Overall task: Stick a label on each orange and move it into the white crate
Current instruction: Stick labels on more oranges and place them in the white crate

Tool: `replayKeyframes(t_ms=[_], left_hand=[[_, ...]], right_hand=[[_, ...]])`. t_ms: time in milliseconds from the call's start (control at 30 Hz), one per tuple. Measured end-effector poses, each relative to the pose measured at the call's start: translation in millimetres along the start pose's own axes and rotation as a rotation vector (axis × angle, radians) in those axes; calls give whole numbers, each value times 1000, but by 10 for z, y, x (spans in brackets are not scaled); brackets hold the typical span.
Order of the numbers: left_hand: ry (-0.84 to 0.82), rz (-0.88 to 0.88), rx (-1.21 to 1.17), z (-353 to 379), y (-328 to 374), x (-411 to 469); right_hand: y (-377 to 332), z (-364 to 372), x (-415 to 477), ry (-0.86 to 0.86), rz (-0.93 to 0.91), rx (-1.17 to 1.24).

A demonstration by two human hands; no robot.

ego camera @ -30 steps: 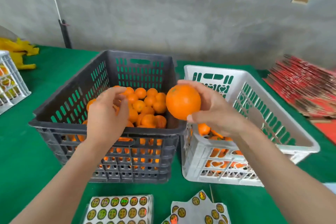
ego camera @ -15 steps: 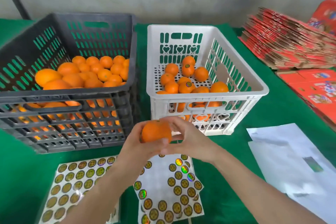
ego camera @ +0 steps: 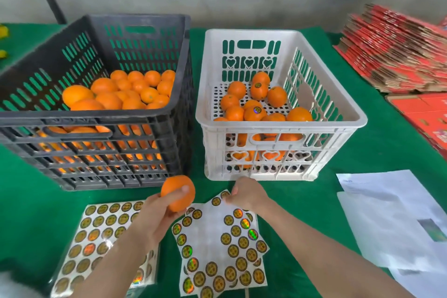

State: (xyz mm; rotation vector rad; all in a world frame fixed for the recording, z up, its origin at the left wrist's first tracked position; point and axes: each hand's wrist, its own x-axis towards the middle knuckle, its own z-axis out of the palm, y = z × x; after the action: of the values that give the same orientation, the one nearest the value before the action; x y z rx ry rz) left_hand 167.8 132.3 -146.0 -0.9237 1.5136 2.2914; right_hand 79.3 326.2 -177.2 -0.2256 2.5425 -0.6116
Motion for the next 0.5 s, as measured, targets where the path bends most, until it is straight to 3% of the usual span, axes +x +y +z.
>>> replayKeyframes(t_ms=[100,267,367,500], left_hand=[[-44,32,49,16,-1,-1],[-320,146,469,85,234,-20],[-514,151,711,277,379,19],[-514,148,711,426,437,67]], right_hand=[[-30,-33,-64,29,-90,146],[-30,-182,-284,53,-169,700],[-85,-186,-380,52,-162,820],[-73,-180,-529,74,-133,910]])
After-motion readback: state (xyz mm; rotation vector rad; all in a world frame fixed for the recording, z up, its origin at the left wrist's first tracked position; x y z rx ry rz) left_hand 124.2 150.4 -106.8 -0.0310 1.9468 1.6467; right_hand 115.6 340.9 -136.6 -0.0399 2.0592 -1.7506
